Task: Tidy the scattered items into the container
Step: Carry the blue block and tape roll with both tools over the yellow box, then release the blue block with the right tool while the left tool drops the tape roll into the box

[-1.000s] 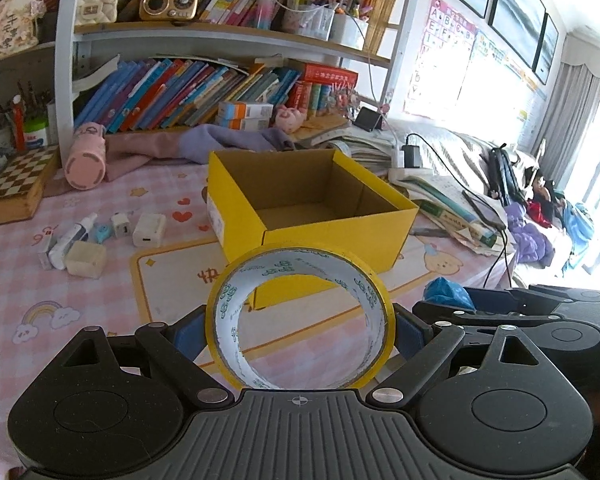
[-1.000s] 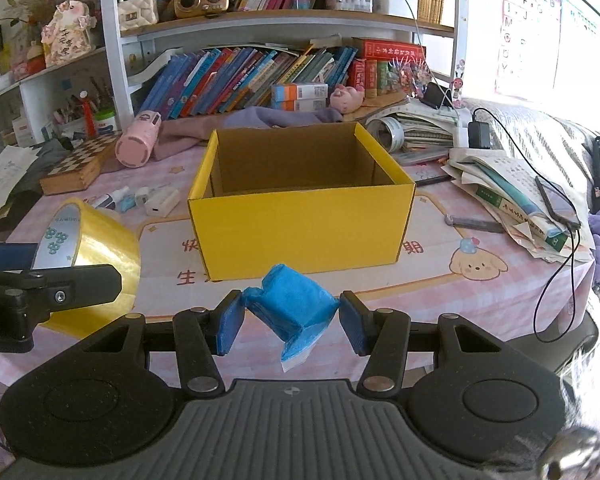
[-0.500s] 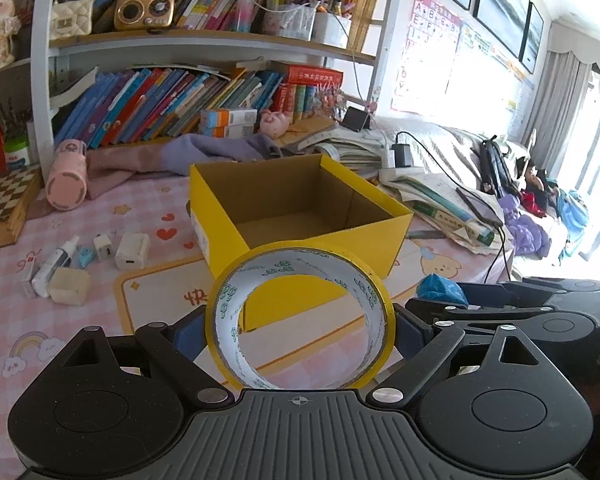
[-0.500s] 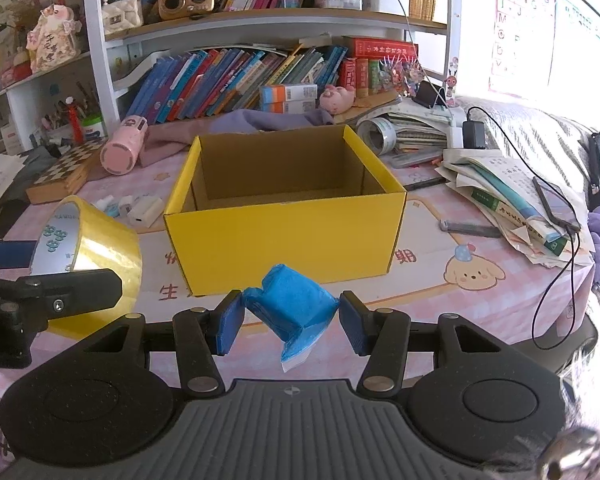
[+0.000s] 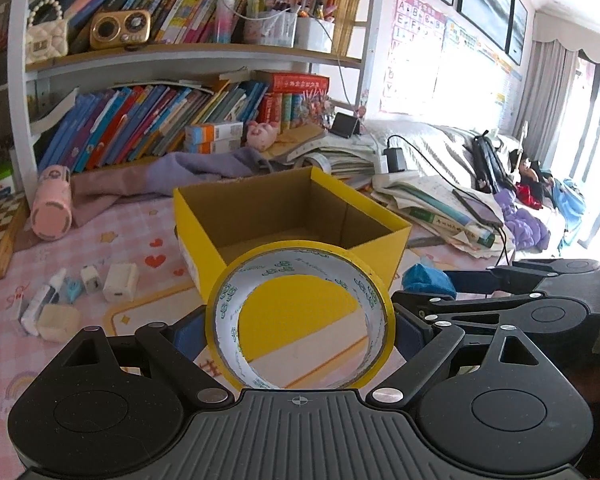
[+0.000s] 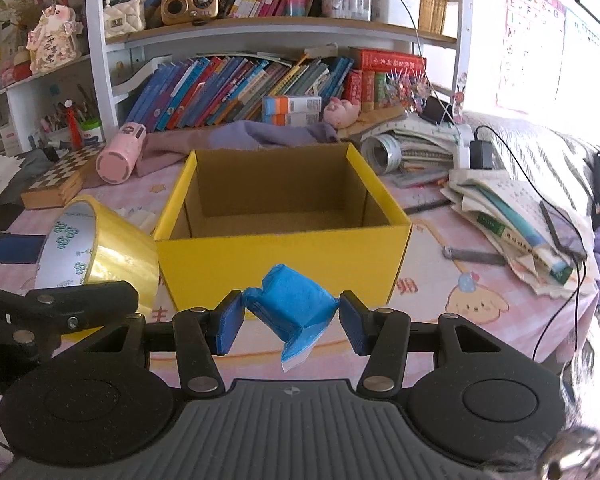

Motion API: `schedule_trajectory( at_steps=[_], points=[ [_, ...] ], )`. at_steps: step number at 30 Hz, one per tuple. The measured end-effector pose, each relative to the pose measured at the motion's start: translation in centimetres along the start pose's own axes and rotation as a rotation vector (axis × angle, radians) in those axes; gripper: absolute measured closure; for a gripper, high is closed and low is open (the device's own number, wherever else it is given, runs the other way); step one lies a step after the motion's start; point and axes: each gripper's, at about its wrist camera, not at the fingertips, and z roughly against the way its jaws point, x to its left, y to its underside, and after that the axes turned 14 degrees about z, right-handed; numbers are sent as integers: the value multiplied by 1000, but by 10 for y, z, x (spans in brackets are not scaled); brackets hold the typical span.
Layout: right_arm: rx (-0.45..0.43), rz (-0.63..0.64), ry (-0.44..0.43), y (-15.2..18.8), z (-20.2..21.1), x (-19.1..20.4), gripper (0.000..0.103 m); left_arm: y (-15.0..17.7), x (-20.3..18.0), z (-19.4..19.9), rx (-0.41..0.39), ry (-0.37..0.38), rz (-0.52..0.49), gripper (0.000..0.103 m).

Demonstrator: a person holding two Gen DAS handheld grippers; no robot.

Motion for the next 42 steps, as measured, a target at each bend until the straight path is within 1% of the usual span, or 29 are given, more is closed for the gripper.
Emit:
schedule_trajectory(
  at_steps=[10, 16, 29, 36, 39, 42],
  points=[
    [-33, 12, 15, -25, -25, -26, 53, -24, -3, -23, -33, -6, -18, 11],
    [-46, 40, 1, -40, -44, -41, 53, -35, -5, -41, -32, -26, 1, 11],
    [-17, 83, -105, -62, -101, -67, 53, -53, -6, -75, -29, -127, 52, 11],
    [1, 114, -162, -72, -132, -75, 53, -69, -6, -98, -41, -192, 33, 11],
    [15, 154, -187, -76, -147, -76, 53, -75, -6, -112, -40, -215, 14, 11],
    [34, 217, -213, -81, -163, -75, 53, -81, -7, -127, -25, -221, -21, 10]
  ],
)
